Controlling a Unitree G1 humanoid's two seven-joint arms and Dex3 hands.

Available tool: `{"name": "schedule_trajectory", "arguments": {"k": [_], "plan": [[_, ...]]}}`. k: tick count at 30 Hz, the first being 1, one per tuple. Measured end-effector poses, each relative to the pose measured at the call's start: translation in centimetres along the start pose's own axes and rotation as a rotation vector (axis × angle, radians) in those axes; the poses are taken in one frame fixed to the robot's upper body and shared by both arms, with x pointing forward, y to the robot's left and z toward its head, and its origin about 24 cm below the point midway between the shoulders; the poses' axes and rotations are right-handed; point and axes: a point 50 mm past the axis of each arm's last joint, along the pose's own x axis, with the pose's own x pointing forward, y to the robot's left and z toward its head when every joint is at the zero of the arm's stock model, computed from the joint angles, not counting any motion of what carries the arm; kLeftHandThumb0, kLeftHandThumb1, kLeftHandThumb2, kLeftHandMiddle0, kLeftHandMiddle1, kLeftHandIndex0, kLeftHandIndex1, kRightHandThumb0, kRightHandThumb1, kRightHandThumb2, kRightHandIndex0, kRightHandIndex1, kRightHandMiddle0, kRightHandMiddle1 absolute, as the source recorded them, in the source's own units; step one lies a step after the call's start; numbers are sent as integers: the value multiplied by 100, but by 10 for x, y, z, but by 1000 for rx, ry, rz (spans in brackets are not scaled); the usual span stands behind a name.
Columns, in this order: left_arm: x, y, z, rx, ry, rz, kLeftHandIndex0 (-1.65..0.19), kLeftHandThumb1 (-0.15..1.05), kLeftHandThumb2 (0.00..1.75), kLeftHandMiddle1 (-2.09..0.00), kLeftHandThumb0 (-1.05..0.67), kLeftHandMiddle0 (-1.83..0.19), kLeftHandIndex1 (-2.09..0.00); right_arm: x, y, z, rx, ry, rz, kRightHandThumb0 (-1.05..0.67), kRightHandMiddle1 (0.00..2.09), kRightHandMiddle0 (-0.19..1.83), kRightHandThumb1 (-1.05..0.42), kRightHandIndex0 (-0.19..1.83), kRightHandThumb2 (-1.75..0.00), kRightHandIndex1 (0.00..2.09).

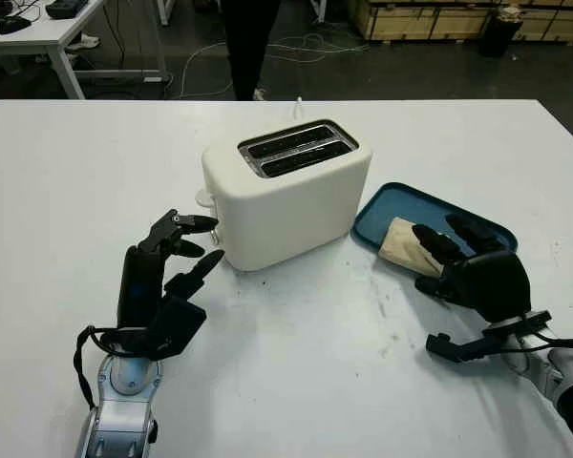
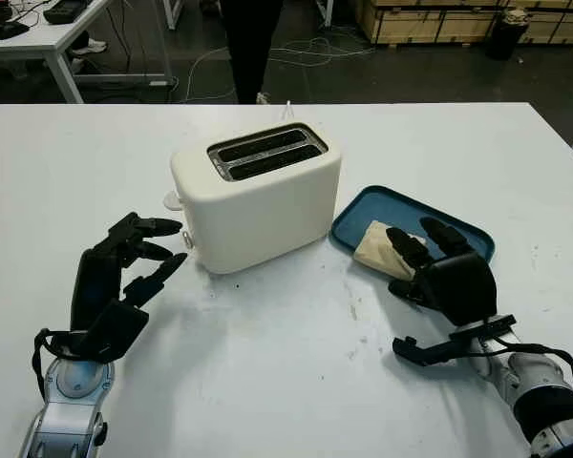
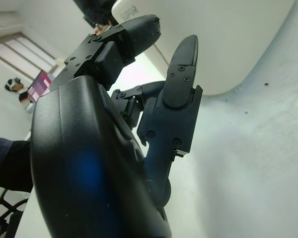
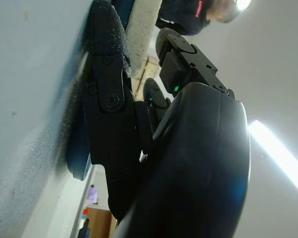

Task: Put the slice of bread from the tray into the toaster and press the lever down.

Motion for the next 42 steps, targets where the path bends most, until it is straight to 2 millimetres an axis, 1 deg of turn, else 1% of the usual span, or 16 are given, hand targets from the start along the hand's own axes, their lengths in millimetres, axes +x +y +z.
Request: {"name": "schedule_trajectory", "arguments": {"k": [2,3,5,6,7,8,9,12,15,18,22,27,31,34,37,42], "plan": [[0,0,0,0,0,0,-53,92,5,-139,-34,-48,-93,1,0,0,-6,5,13,-49,16,91,-89,86,-6,24],[0,0,0,0,0,0,-53,92,6,-139,-34,-48,-93,1,0,0,-6,8,26,-49,19,99,-91,91,-9,33],[0,0,0,1,0,0,-53,92,6,-139,-35,-48,-93,3,0,0,-10,13,51,-51,31,107,-92,86,-15,79],[0,0,0,4,-1,-1,-53,92,7,-139,-35,-49,-93,4,0,0,-13,15,55,-53,58,100,-92,80,-17,110],[0,0,0,7,-1,-1,-53,92,6,-139,-35,-49,-93,4,0,0,-16,17,54,-55,95,87,-92,75,-21,144],[0,0,0,10,-2,-2,-53,92,6,-139,-35,-49,-93,4,0,1,-18,17,53,-56,110,81,-92,72,-24,156],[0,0,0,11,-2,-2,-53,92,6,-139,-35,-49,-93,5,0,1,-20,17,53,-57,116,78,-92,71,-27,160],[0,0,0,9,-2,-1,-53,92,6,-139,-34,-48,-93,6,-1,1,-38,17,59,-60,126,75,-92,71,-29,171],[0,0,0,5,-1,-1,-53,92,5,-138,-34,-48,-93,7,-2,1,-54,16,67,-61,133,72,-92,72,-30,174],[0,0,0,1,-1,-1,-52,92,6,-138,-34,-48,-93,7,-2,1,-57,15,71,-61,130,73,-92,71,-29,174],[0,0,0,1,-2,-1,-52,92,6,-139,-33,-48,-94,7,-2,1,-58,15,68,-60,121,77,-92,73,-25,164],[0,0,0,1,-2,-2,-51,92,7,-139,-34,-47,-93,5,-3,0,-44,6,13,-60,115,77,-92,77,-34,156],[0,0,0,1,-1,-4,-51,92,6,-136,-35,-47,-93,2,-5,1,-12,-12,-45,-61,167,59,-92,83,-45,173],[0,0,0,0,-1,-5,-51,92,7,-138,-34,-47,-93,1,-5,1,-3,-15,-83,-60,174,58,-92,89,-58,174],[-1,-1,0,1,0,-5,-51,92,6,-137,-33,-47,-93,5,-8,0,-8,-20,-108,-61,174,64,-92,97,-68,175],[-1,0,0,1,1,-5,-51,92,7,-137,-34,-47,-93,12,-13,0,-18,-23,-125,-59,175,67,-92,101,-70,175]]}}
